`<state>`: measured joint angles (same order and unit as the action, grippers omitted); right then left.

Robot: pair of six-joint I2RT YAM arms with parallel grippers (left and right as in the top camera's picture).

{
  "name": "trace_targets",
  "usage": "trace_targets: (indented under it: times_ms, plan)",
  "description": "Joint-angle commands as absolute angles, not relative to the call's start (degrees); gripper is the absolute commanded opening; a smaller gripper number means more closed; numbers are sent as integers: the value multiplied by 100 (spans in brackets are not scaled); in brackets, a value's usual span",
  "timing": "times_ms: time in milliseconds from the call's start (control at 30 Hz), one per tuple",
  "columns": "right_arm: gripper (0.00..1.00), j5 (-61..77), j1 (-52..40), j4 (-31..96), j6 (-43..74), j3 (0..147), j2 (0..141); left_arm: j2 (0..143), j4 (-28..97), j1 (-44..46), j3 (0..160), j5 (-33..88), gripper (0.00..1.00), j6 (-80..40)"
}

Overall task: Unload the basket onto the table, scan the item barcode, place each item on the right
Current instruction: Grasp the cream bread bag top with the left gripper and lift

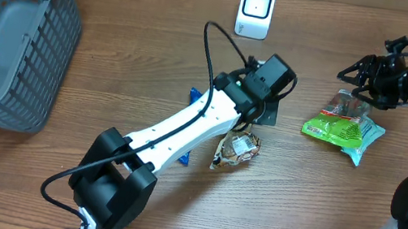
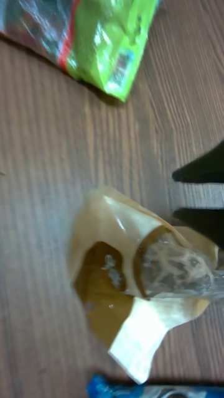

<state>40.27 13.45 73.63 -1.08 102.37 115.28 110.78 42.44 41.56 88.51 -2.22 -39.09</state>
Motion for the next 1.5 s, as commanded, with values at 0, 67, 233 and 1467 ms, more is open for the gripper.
trace_targets:
  times_ms: [0, 67, 233, 1467]
  plan:
    - [68, 4117, 1319, 7408, -158, 10396, 11314, 10927, 4222, 4025, 8827, -80, 12, -3962]
    - [68, 4108, 1315, 7472, -202, 10396, 11314, 10888, 4438, 3830, 9030, 169, 18, -3765]
    - [68, 4051, 1315, 7605, -311, 10394, 11314, 10840, 5776, 3264, 9876, 414, 32, -3295]
    - [72, 3988, 1315, 7686, -349, 10385, 11314, 11225, 4073, 2290, 8475, 4027, 4, -2285]
